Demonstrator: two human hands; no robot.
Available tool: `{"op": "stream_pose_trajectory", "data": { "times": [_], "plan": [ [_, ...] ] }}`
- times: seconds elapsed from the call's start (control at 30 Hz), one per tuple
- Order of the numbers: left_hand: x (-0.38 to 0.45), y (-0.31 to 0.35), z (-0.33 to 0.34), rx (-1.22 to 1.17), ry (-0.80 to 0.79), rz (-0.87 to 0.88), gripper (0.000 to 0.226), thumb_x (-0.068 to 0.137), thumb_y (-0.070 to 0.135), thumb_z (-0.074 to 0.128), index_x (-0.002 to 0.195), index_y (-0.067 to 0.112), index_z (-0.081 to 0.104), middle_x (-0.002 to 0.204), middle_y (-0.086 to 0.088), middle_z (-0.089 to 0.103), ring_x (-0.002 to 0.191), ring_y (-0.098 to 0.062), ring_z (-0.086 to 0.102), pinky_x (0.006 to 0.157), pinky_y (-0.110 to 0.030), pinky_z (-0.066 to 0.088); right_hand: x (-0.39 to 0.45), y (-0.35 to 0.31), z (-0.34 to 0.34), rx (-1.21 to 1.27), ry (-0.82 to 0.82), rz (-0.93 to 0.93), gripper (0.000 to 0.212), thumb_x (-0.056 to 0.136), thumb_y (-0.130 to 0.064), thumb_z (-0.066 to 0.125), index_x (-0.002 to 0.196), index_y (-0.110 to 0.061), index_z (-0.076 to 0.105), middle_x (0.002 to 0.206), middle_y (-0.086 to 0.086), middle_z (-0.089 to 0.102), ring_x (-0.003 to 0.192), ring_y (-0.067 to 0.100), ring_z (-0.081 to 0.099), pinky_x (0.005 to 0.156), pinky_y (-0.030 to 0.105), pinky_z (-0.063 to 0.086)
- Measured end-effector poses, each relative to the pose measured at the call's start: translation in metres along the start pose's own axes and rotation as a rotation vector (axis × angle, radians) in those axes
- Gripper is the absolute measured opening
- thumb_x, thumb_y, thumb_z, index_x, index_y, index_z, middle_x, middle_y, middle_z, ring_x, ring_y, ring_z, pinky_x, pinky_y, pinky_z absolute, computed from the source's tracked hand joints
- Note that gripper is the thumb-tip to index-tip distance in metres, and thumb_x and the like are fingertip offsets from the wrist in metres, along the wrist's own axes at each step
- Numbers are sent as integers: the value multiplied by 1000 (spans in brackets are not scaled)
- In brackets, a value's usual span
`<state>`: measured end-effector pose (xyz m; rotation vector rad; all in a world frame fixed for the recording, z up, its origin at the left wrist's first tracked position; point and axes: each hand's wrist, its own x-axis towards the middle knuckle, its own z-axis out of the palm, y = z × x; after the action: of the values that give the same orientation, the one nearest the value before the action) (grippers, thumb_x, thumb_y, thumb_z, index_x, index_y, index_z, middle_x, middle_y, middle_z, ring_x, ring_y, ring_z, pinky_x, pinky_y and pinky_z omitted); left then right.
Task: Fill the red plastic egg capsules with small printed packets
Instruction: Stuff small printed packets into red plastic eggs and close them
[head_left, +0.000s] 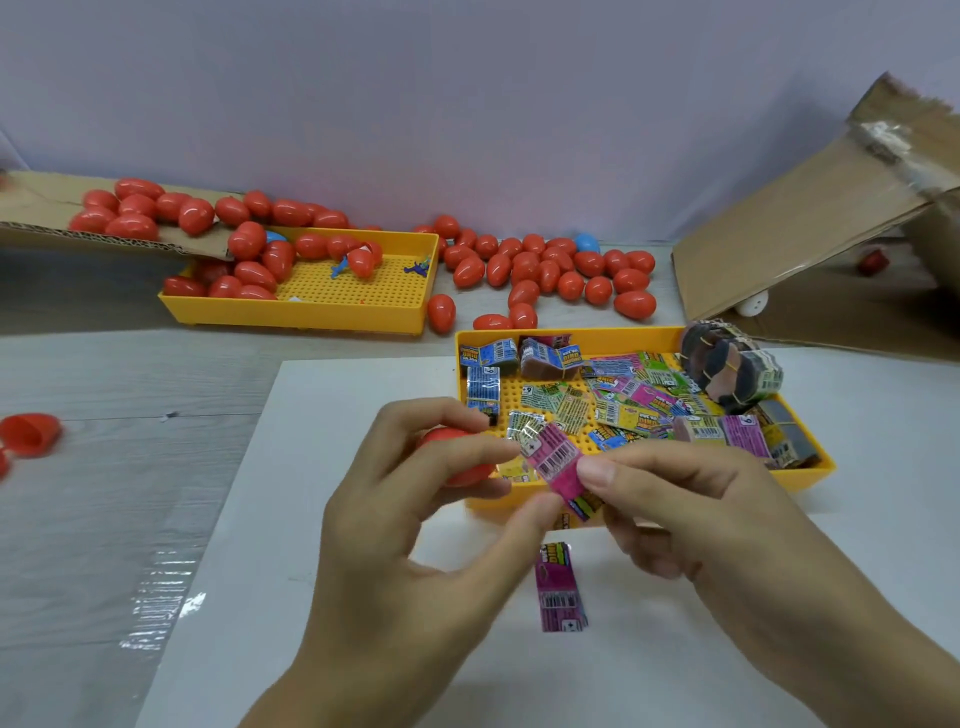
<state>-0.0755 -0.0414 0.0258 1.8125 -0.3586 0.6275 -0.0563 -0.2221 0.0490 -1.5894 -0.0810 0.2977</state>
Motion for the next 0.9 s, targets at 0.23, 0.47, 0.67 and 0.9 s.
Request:
{"op": "stream_pose_trajectory", "data": {
  "times": [0.23, 0.47, 0.67, 0.9],
  "plan": [
    [-6, -4, 4, 368, -62, 303, 23, 79, 20, 77, 97, 7, 76, 107, -11, 59, 102, -10, 58, 79, -12, 49, -4, 1, 9, 300, -98, 338, 23, 65, -29, 76, 70, -9, 66, 55, 1, 50, 37, 6, 32, 33, 15, 17],
    [-3, 2, 5, -170, -51, -159, 11, 76, 28, 73, 81, 21, 81, 96, -1, 65, 87, -18, 67, 71, -26, 60, -3, 0, 6, 138, 62, 100, 39, 63, -44, 83, 74, -7, 76, 58, 1, 44, 43, 8, 33, 36, 15, 25],
    [-1, 3, 6, -656, -82, -548, 27, 57, 30, 89, 66, 7, 78, 88, -9, 69, 76, -23, 70, 64, -32, 59, -7, 0, 3, -209, 67, -427, 30, 69, -45, 75, 96, -33, 77, 85, -5, 70, 76, 13, 66, 61, 29, 53],
    [-1, 4, 8, -680, -24, -547, 42, 48, 44, 95, 64, 9, 78, 85, -9, 69, 75, -22, 70, 64, -32, 59, -10, 6, 10, -288, 132, -587, 20, 75, -29, 79, 95, -27, 77, 90, -4, 70, 79, 20, 67, 53, 27, 50]
  ]
}}
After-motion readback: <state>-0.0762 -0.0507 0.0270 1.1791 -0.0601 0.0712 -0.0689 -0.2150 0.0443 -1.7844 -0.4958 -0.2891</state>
